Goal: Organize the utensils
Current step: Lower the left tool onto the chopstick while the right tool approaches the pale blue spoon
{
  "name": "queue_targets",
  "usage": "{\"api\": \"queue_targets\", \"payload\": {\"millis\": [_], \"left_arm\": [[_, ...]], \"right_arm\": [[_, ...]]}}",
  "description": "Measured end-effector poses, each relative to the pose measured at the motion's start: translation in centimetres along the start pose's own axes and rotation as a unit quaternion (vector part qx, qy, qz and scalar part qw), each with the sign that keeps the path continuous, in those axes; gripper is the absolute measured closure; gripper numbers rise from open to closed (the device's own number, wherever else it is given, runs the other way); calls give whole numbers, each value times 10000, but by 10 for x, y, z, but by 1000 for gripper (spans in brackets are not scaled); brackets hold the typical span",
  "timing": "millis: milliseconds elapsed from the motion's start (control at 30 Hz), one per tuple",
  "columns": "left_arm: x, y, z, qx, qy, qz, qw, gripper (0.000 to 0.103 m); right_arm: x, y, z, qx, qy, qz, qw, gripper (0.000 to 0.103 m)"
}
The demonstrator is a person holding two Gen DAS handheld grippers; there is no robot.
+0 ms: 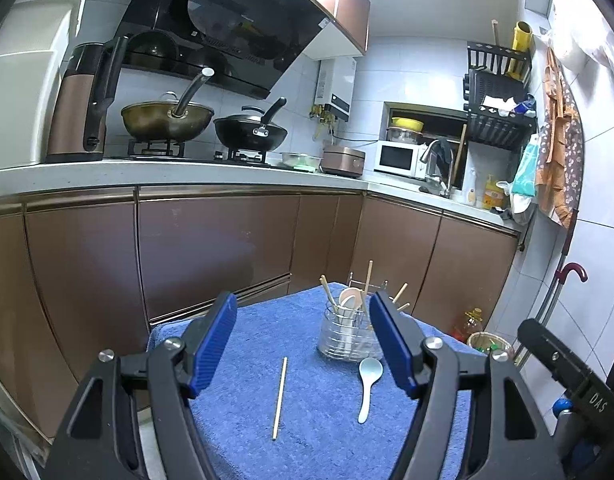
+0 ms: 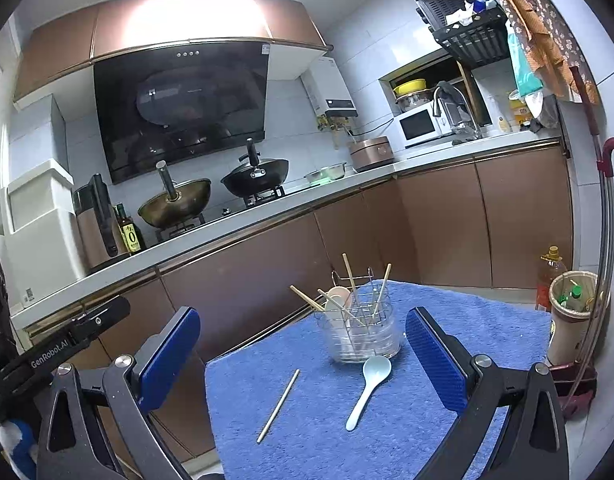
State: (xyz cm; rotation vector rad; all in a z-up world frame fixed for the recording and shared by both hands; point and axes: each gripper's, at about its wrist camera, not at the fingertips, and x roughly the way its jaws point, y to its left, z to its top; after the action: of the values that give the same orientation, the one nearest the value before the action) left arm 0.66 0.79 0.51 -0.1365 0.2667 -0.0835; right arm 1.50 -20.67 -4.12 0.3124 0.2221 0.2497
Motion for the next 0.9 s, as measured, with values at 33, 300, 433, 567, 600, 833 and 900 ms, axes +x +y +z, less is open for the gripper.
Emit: {"api": "queue_targets", "payload": {"millis": [33, 300, 433, 567, 600, 833, 900], "left_arm": [[-1, 0, -1, -5, -8, 21, 10000, 36], [-4, -3, -6, 173, -217, 123, 9995, 35], [-4, -2, -9, 119, -348, 117, 9993, 35], [-1, -3, -10, 177, -317, 164, 9992, 35], [2, -3, -10, 187, -256, 144, 9994, 35], [22, -2, -16, 91, 110, 96, 9999, 35], [29, 0, -19, 33, 189, 66, 9998, 35]], "right_arm": [[0, -1, 1, 25, 7, 5, 10000, 0], [-1, -5, -2, 46, 49, -70, 10000, 0], [1, -9, -3, 91, 70, -88, 9999, 0], [2, -14, -5, 160, 117, -78, 9998, 0], [4, -15, -6, 167, 136, -78, 9997, 0], [15, -22, -13, 199, 301, -85, 9993, 0], [19, -25, -16, 191, 362, -116, 9991, 0]]}}
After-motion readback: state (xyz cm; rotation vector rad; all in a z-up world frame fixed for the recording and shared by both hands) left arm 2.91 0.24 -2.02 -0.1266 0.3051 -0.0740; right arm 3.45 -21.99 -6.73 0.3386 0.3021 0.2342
